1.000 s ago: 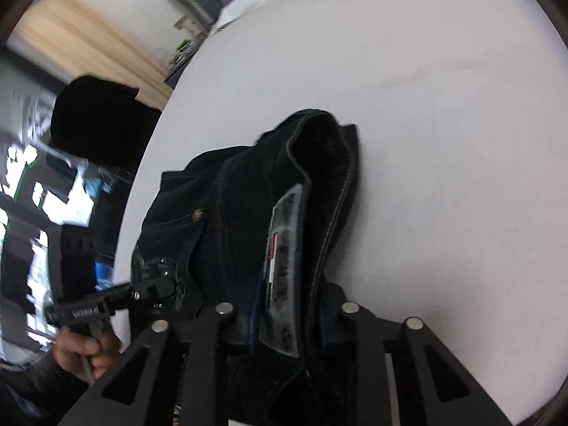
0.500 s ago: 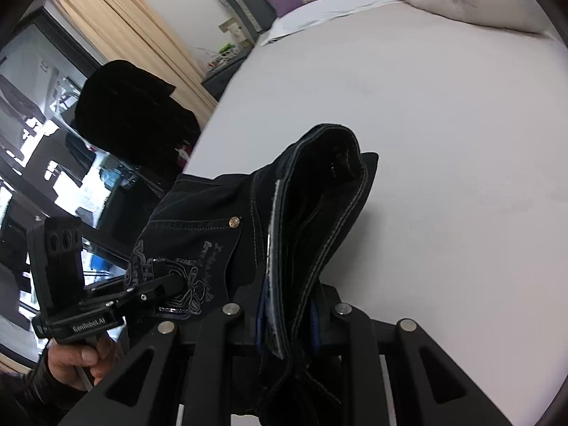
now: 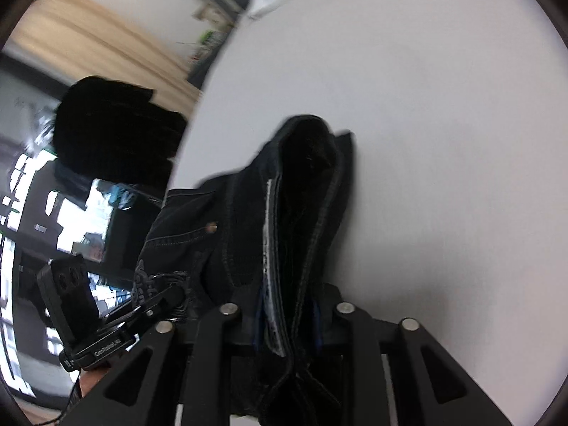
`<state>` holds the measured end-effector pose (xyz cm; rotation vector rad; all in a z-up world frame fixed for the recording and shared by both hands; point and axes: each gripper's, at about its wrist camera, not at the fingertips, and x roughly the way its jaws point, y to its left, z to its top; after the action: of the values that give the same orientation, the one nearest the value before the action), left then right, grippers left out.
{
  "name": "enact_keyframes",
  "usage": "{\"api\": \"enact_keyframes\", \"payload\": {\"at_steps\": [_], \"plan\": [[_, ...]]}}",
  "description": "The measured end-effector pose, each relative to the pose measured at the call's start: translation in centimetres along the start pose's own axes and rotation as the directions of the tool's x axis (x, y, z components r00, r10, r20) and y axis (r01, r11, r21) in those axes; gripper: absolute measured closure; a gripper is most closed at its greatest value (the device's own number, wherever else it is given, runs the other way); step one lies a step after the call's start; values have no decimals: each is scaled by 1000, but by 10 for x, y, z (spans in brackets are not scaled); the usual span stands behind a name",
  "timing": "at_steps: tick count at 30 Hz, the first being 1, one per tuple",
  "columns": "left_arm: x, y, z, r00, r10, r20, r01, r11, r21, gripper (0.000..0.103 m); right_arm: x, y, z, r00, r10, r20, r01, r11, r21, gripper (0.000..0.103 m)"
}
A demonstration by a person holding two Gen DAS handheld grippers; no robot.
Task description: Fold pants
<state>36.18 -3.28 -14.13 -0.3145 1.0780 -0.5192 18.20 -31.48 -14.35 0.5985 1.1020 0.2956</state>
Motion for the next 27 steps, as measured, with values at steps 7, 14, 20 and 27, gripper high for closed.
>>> {"api": "enact_keyframes", "payload": {"at_steps": [7, 14, 20, 27], "plan": [[4, 20, -17, 994, -76, 75, 78, 996, -33, 48, -8, -37, -22, 978, 195, 79, -199, 979, 45, 60], [-72, -7, -47, 964, 87, 251, -76, 996, -53, 29, -64, -38, -57, 983, 41, 181, -60, 993, 99, 34], [-182, -91, -94, 760, 355, 545, -431, 902, 14, 4, -147, 24, -109, 913, -126, 387, 174, 981, -90, 32], [-275, -167, -154, 552, 434, 712, -553, 830, -78, 0, -247, 120, -166, 707, -50, 705, 315, 916, -250, 0]]}}
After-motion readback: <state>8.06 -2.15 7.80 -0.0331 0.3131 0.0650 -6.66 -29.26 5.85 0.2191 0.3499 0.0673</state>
